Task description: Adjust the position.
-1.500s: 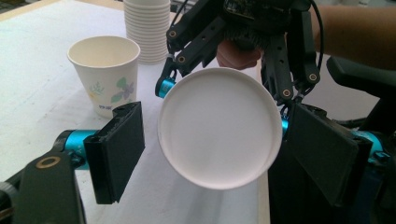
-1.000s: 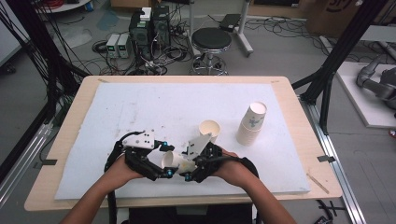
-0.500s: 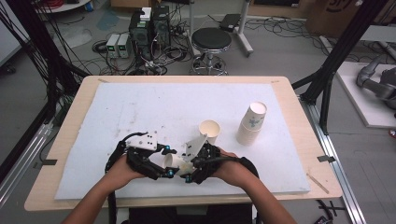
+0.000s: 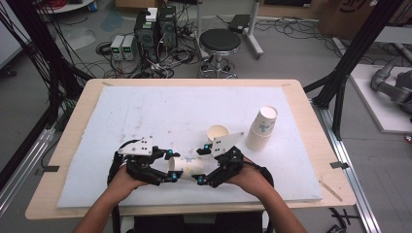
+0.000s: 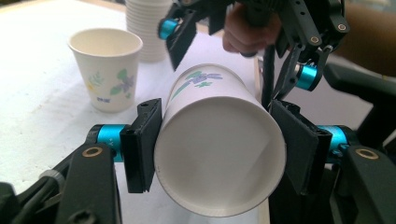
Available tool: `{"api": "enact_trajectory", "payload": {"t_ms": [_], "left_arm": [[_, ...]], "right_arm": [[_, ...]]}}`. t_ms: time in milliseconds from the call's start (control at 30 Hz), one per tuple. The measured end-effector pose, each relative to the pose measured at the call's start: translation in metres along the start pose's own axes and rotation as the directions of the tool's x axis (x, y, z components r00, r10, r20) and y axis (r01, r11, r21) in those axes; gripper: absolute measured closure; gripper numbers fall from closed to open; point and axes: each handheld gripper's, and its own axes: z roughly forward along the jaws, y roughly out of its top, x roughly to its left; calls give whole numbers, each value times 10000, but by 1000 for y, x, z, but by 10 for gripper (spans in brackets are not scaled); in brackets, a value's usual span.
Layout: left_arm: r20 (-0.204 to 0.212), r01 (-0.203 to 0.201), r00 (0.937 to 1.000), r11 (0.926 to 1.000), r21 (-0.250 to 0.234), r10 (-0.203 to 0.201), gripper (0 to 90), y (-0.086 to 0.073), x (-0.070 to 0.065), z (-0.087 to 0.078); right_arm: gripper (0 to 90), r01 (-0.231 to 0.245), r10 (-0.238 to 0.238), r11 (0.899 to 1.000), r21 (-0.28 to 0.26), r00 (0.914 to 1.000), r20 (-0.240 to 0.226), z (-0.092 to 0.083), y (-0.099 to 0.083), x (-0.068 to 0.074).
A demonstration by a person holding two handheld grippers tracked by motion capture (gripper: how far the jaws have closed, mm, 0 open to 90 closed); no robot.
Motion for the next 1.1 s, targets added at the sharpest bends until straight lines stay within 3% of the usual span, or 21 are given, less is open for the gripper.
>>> {"api": "enact_trajectory", "payload": {"t_ms": [167, 367, 733, 1067, 1100], "left_arm": [[-146, -58, 9999, 9992, -399, 52, 365, -7, 1, -2], [-328, -20, 9995, 9960, -894, -9, 364, -13, 1, -4], [-395, -123, 9992, 9879, -1549, 63, 362, -16, -1, -8], [17, -297, 9995, 9824, -1844, 305, 364, -14, -3, -11], [56, -271, 9996, 9815, -1896, 287, 364, -13, -4, -11]], "right_arm": [[195, -490, 489, 9928, -1094, 9988, -37, -9, -10, 2], [195, -595, 659, 9827, -1752, 9974, 307, -13, -24, 7], [195, -999, 1175, 9643, -2452, 9914, 580, -15, -44, 6], [196, -1227, 1296, 9627, -2413, 9915, 126, -10, -50, 6], [196, -1134, 1234, 9630, -2444, 9920, 259, -9, -49, 5]]}}
